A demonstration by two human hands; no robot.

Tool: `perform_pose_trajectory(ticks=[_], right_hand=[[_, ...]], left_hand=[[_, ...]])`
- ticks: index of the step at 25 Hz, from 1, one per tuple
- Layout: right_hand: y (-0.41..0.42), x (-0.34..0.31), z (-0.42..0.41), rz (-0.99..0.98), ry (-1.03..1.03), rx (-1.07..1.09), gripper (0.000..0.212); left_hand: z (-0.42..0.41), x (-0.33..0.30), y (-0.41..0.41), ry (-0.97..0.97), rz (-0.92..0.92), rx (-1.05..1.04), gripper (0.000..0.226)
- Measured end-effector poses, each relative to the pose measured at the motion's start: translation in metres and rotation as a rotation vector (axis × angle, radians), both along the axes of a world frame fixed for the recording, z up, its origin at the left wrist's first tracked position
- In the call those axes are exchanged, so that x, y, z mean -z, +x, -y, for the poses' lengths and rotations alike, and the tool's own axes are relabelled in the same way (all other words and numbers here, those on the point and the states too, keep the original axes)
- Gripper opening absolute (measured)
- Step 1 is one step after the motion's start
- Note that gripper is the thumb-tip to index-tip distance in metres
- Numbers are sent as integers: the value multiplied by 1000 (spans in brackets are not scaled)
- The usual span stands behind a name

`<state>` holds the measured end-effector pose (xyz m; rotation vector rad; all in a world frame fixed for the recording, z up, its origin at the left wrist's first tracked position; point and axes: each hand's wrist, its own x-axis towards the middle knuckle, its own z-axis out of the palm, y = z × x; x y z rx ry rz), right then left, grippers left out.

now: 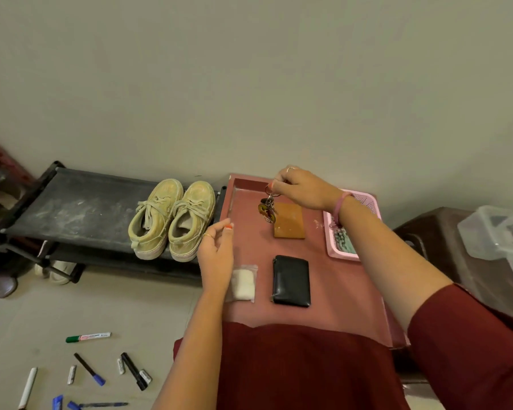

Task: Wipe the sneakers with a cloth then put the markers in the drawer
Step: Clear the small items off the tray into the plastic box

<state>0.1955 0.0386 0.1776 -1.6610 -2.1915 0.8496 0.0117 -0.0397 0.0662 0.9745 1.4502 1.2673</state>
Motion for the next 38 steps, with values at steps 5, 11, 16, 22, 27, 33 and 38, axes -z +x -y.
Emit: perform_pose_trajectory(ticks=[5,11,16,22,27,33,38], right_hand=[[9,-59,49,-420,-117,180,25],[23,-109,107,-667,-126,214,23],[43,-118,151,-1041,-85,288,21],[74,-108,192,-1417,33,333,24],[113,-104,218,-1578,196,419,26],[171,-89,236,-1685,283,551,26],[228,-72,247,-1679,295,702,27]], left_hand=[[6,-79,10,192,-34,336,40],[26,-139,46,221,102,640,47],[60,-157,84,143,298,648,38],[101,-180,143,97,524,600,54],[130,-188,188,11,613,684,23],[149,-179,244,-105,574,693,24],[150,-161,290,-151,460,716,27]])
